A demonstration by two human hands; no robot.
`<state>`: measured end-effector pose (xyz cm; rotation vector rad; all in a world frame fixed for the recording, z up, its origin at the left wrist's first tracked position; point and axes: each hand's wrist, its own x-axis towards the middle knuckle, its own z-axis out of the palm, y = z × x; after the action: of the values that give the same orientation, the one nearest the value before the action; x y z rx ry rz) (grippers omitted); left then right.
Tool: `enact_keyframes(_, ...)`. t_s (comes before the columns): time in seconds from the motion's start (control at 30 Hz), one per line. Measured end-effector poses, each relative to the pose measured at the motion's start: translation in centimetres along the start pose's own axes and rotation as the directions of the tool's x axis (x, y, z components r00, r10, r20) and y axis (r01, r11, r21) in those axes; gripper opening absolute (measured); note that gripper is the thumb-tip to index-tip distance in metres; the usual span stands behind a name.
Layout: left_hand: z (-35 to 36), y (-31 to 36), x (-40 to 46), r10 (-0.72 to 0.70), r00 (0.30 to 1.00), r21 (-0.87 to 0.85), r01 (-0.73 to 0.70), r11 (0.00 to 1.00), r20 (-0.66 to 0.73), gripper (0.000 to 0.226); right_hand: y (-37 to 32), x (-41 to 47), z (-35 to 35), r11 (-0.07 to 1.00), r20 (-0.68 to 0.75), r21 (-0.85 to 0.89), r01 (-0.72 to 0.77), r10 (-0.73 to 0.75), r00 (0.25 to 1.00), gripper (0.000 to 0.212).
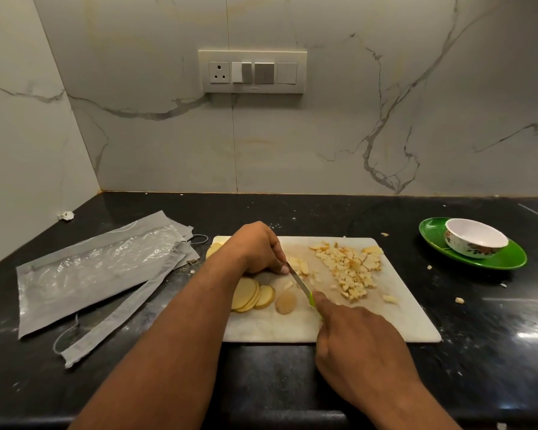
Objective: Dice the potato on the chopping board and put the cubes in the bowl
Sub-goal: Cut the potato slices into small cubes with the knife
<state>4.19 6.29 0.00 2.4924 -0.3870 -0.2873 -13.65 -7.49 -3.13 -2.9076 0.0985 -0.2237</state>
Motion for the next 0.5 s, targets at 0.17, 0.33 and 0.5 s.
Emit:
enact_keyframes(0.17, -0.2, -0.5, -0.1, 0.072, 0.997, -0.003, -0.072, 0.997, 0.005, 0.006, 0.8, -1.6, -1.3, 0.997, -0.051, 0.057, -0.059, 0.061, 0.997, 0.054)
enact_keyframes(0.33, 0.1, 0.0, 0.0, 0.042, 0.962, -0.169, -0.090, 0.982, -0.269, 0.011, 0.0, 0.9, -1.3, 0.995, -0.143, 0.077, -0.057, 0.068, 0.987, 0.058)
enact_keyframes(0.5, -0.3, -0.7, 0.3, 0.011, 0.920, -0.266, -0.124, 0.956, -0.391, 0.022, -3.0, 3.7, 0.1, 0.998, -0.066, 0.068, 0.020, -0.015, 0.998, 0.057)
